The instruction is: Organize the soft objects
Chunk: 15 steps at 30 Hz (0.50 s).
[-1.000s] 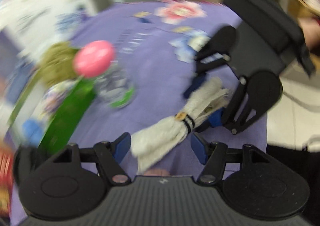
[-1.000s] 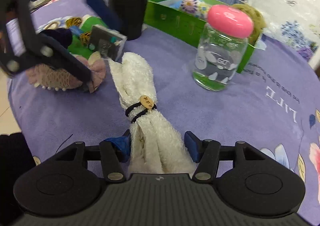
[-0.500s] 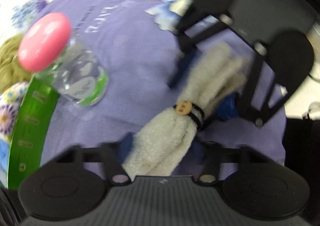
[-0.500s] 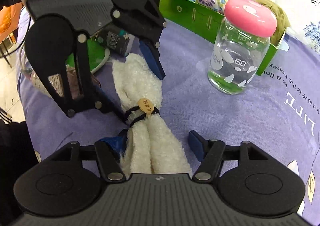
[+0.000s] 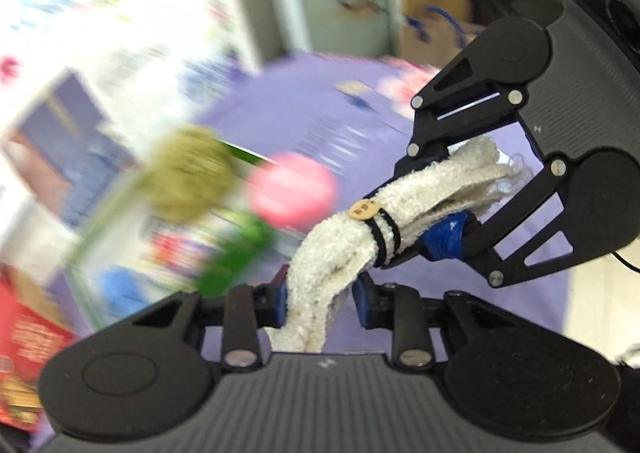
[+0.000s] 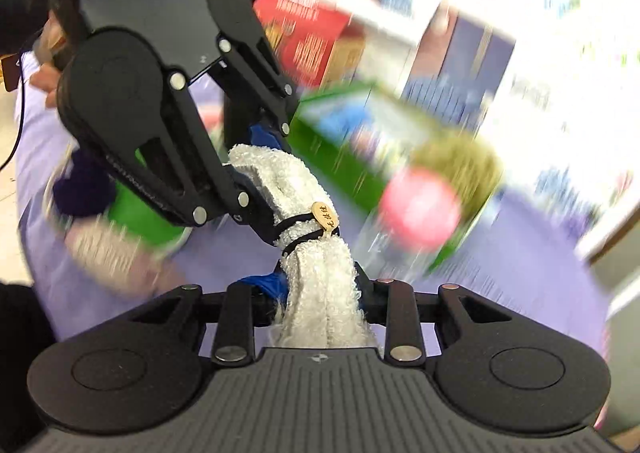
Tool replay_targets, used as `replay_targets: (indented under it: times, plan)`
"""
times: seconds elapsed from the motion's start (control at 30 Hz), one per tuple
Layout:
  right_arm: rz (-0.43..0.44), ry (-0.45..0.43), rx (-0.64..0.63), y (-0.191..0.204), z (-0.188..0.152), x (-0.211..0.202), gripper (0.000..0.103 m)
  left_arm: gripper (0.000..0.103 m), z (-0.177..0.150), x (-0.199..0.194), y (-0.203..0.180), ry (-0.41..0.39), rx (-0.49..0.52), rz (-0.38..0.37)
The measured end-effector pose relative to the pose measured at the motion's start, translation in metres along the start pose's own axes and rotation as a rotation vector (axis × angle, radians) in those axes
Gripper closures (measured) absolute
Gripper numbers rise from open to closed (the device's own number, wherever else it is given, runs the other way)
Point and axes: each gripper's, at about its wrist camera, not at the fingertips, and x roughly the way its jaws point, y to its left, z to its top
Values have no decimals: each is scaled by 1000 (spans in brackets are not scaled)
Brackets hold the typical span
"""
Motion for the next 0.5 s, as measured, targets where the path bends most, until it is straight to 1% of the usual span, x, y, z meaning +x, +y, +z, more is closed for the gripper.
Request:
replay_targets:
  times: [0.1,0.13,0.2,0.23,0.27,0.3,0.33,0.4,0.43,0.5]
  plan:
    - [-38,-43,-81,-22,48,14,90,74,17,-6,43,-23,-10,131]
    - [-45,-54,-101,-33,64,24,90,75,22,-2,57,-15,-22,161]
    - [-40,-36,-131,-55,95,53,89,75,31,13,86,13,-59,212]
    - [-35,-30,-138,-64,107,68,89,71,33,25,102,36,-66,231]
    - [-14,-6,-144,-74,119,86,86,67,31,33,122,65,-86,243]
    - [10,23,-141,-83,129,105,85,47,32,47,137,89,-99,260]
    - [30,41,-127,-93,138,124,84,36,33,62,151,118,-117,275]
    - [102,129,-67,-112,144,158,83,37,31,82,176,172,-172,253]
    - [119,161,-25,-120,143,170,82,36,26,86,185,176,-207,249]
    - [109,168,-1,-129,133,177,81,36,17,87,196,167,-268,246]
